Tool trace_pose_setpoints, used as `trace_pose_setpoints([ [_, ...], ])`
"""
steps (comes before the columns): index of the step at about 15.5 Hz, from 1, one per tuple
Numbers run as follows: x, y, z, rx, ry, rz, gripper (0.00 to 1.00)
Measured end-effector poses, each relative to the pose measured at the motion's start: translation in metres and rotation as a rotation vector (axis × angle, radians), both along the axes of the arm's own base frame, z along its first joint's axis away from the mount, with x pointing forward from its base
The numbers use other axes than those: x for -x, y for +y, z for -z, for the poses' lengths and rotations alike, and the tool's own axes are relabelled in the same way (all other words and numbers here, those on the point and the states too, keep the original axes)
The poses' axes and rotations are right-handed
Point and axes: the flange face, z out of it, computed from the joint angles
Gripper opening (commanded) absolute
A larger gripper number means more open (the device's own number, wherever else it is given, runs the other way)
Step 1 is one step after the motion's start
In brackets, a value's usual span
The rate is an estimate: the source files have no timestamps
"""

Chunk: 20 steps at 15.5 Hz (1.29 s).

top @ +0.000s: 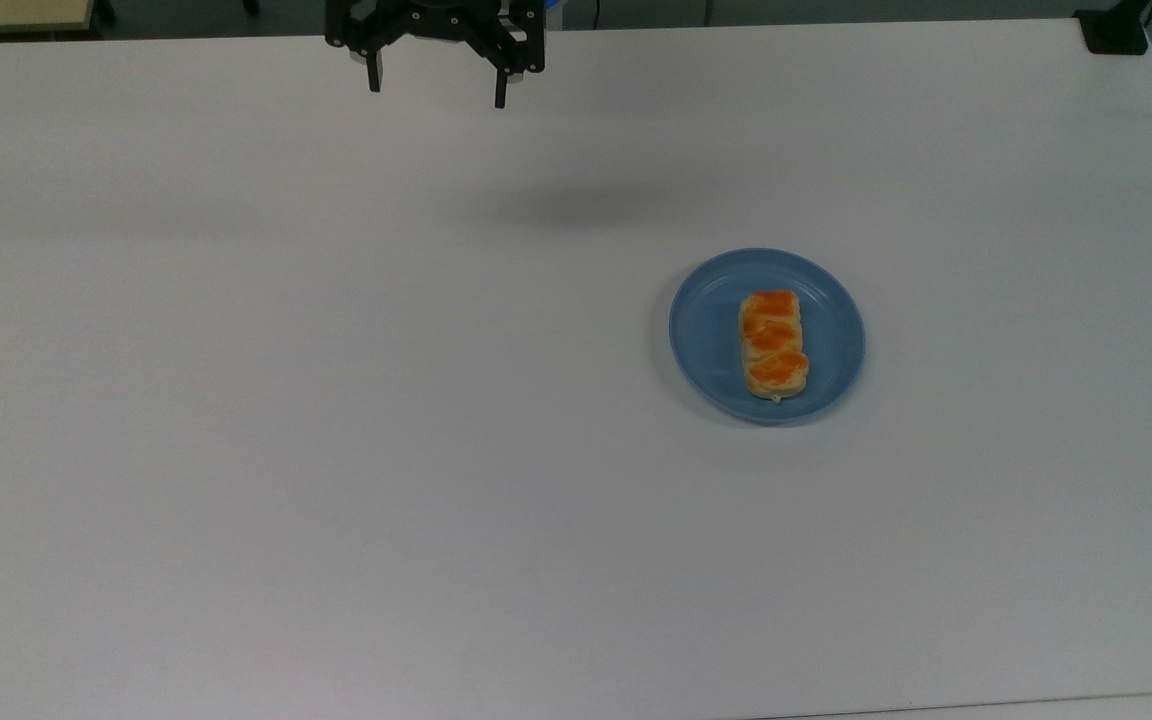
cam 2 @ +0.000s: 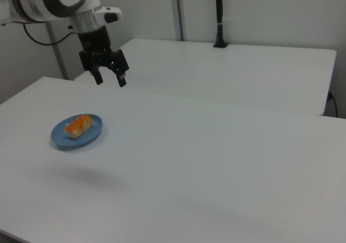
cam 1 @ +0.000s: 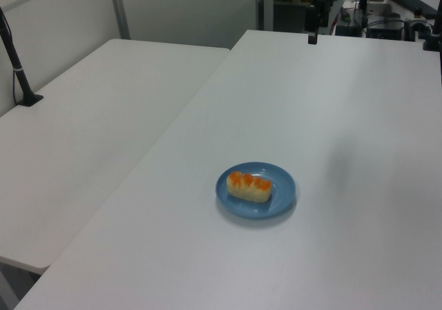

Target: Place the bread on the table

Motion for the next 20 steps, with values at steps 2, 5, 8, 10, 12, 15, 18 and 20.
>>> trace_pose_setpoints([
  [2,0.000,0.001,0.000,-0.007,0.001,-0.005,1.00],
  [5,0.000,0.002,0.000,-0.017,0.003,-0.015,1.00],
  [8,0.000,0.002,0.000,-0.017,0.002,-0.016,1.00],
  [10,0.000,0.001,-0.001,-0.017,0.002,-0.014,1.00],
  [12,0.000,0.000,-0.001,-0.017,0.001,-0.014,1.00],
  [15,-0.001,0.003,0.003,-0.026,0.005,-0.016,1.00],
  [18,-0.016,0.016,0.017,-0.049,-0.026,-0.036,1.00],
  [20,-0.031,0.036,0.040,-0.073,-0.037,-0.064,1.00],
])
